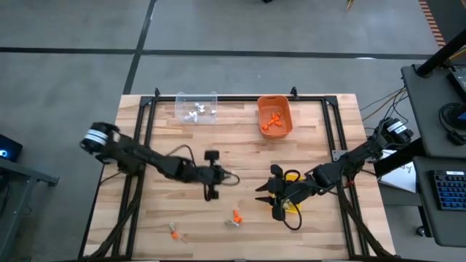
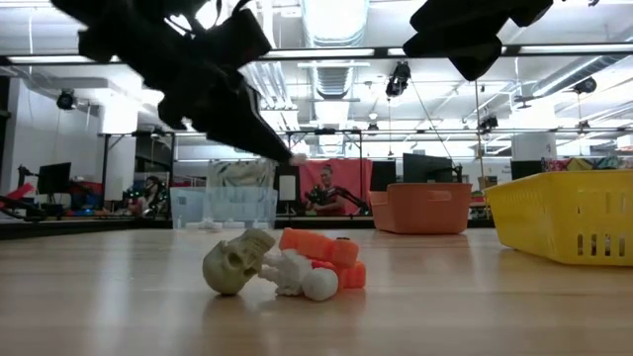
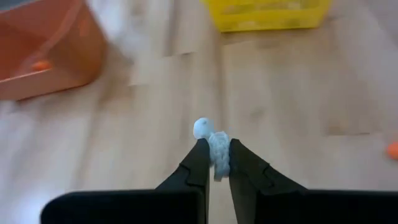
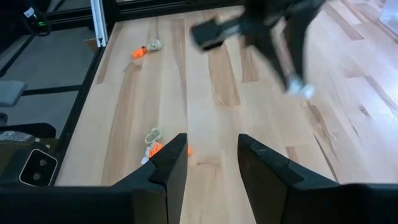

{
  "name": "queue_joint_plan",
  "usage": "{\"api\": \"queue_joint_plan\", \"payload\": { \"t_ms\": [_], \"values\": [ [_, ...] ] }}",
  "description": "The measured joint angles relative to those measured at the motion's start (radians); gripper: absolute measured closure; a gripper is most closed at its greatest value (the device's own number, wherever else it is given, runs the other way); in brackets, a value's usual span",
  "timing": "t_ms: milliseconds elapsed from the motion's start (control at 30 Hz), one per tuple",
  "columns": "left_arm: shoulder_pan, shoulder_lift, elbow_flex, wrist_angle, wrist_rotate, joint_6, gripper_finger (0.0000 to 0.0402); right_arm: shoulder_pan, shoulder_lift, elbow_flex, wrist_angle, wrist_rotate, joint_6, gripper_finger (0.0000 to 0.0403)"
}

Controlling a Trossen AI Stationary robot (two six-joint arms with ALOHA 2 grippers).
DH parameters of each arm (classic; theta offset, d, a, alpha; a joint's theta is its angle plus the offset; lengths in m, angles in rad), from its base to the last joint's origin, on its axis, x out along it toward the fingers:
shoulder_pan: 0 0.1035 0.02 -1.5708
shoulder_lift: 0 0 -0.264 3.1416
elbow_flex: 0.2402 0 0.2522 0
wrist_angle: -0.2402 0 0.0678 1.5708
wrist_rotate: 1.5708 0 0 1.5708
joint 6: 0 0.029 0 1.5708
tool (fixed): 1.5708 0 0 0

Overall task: Sort Halloween decoration
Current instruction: Put the white skeleton toy into the transparent bin

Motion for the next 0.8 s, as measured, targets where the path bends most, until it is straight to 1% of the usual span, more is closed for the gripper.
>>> {"api": "queue_joint_plan", "payload": {
  "t_ms": [200, 400, 500, 633, 700, 800],
  "values": [
    [0.146, -0.21, 0.0, -0.227, 0.002, 0.038, 0.0389, 0.0, 0.0, 0.0, 0.001, 0.0, 0.001, 0.0271],
    [0.369, -0.354, 0.001, -0.398, 0.003, 0.05, 0.0389, 0.0, 0.0, 0.0, 0.0, 0.028, 0.0, 0.0271],
    [0.513, -0.386, 0.002, -0.455, 0.005, 0.058, 0.0389, 0.0, 0.0, 0.0, 0.0, 0.035, -0.001, 0.0271],
    [0.734, -0.39, 0.001, -0.494, 0.017, 0.059, 0.0389, 0.0, 0.0, 0.0, -0.001, 0.035, -0.002, 0.0271],
    [0.841, -0.378, 0.003, -0.502, 0.05, 0.051, 0.0389, 0.0, 0.0, 0.0, -0.001, 0.035, -0.002, 0.0271],
    [0.968, -0.347, 0.035, -0.545, 0.142, 0.028, 0.0389, 0.0, 0.0, 0.0, -0.001, 0.04, -0.006, 0.0271]
  ]
}}
